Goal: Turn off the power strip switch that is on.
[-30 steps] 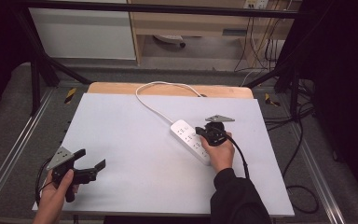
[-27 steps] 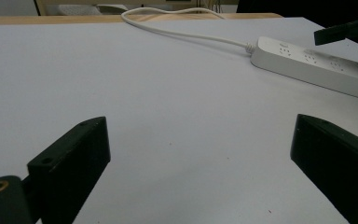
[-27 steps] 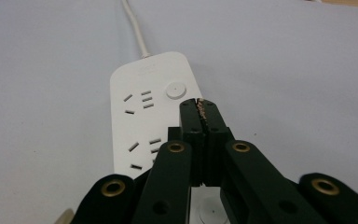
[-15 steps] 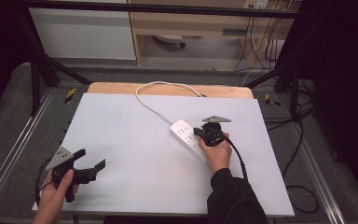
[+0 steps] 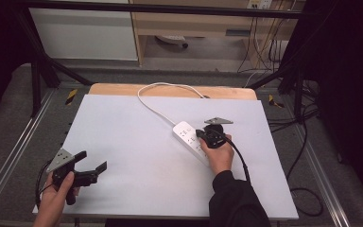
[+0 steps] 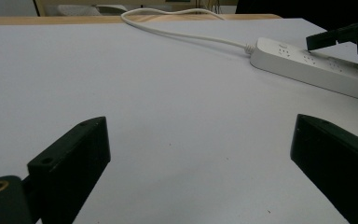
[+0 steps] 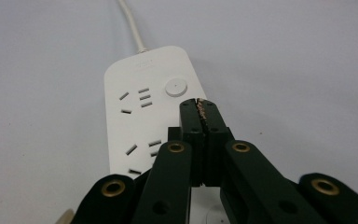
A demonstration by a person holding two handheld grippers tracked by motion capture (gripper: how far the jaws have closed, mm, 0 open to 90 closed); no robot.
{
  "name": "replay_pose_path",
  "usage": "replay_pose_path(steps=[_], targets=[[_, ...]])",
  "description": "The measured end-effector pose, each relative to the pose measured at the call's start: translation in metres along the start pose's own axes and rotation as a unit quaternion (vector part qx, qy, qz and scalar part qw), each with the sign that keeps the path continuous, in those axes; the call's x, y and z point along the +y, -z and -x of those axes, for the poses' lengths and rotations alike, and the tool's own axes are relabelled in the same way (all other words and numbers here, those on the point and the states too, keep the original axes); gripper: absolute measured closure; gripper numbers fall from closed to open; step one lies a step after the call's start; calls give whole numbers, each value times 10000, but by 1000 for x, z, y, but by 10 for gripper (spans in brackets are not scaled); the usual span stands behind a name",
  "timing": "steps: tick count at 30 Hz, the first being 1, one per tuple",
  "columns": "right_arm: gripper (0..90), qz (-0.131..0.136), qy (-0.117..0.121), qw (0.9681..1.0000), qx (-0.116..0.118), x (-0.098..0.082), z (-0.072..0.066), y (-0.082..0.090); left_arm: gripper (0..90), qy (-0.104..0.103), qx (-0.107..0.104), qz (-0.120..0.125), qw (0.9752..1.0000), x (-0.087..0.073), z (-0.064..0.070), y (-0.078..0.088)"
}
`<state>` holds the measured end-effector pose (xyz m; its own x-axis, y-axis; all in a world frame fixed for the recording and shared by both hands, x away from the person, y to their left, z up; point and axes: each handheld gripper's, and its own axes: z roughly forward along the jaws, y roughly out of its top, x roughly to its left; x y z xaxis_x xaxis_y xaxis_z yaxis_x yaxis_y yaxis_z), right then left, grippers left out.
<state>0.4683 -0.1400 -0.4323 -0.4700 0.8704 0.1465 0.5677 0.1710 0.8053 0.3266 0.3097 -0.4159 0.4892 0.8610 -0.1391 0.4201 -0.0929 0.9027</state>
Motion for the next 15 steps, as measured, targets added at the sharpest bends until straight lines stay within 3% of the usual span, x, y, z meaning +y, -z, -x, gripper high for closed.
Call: replay_pose_path(steps=[15], targets=[[900,8,-23,10000,-33,-1,0,-2,45,-3,-19,-12,10000,0,0,0]])
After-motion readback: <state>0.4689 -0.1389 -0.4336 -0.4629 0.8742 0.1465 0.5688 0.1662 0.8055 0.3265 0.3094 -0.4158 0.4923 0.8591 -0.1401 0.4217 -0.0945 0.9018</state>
